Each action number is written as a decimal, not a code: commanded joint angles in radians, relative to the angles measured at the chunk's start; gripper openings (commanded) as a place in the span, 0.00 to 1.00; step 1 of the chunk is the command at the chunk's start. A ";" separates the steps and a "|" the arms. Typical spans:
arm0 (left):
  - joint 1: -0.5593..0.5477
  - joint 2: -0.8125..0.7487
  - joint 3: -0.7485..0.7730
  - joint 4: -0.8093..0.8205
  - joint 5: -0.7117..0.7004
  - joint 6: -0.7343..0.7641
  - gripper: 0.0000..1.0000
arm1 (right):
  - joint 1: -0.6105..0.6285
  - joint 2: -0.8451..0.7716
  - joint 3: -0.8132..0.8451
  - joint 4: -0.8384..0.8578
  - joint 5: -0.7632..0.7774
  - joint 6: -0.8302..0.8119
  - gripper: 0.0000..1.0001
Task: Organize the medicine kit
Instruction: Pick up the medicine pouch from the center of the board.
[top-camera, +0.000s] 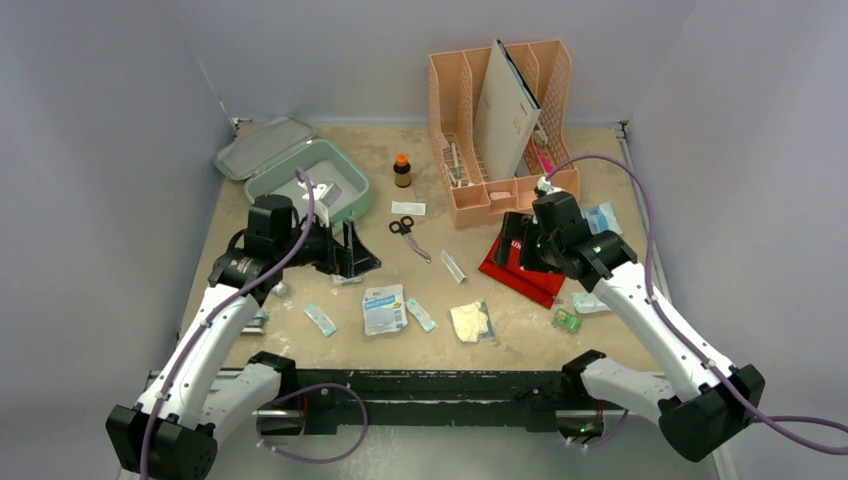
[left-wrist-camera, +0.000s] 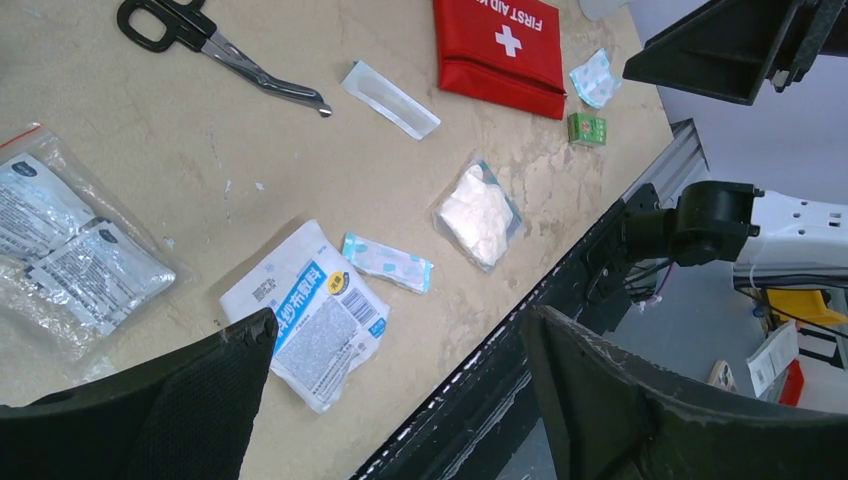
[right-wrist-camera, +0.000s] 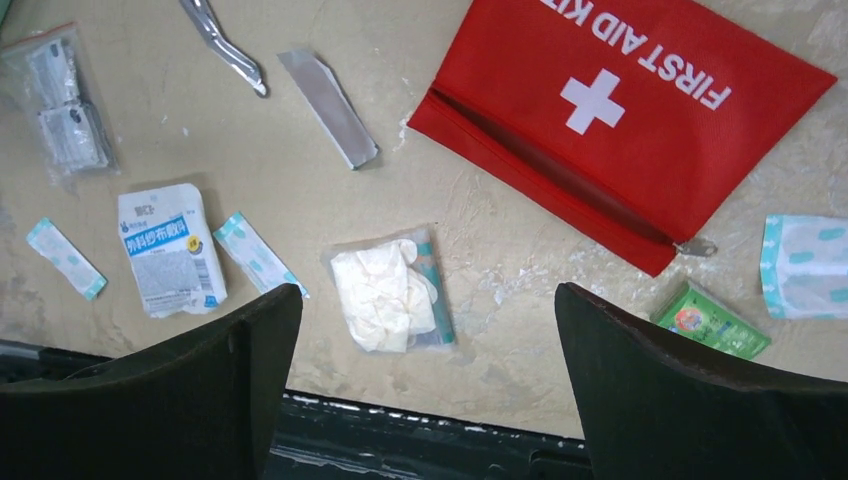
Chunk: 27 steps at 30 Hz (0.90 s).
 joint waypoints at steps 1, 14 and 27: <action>0.007 -0.012 0.022 0.001 -0.011 0.020 0.91 | 0.004 0.032 0.048 -0.073 0.048 0.110 0.99; 0.007 -0.027 0.021 0.003 -0.009 0.020 0.90 | 0.004 0.137 0.043 -0.139 0.152 0.295 0.95; 0.007 -0.051 0.024 -0.025 -0.069 0.030 0.90 | -0.004 0.304 -0.140 0.280 0.045 -0.117 0.63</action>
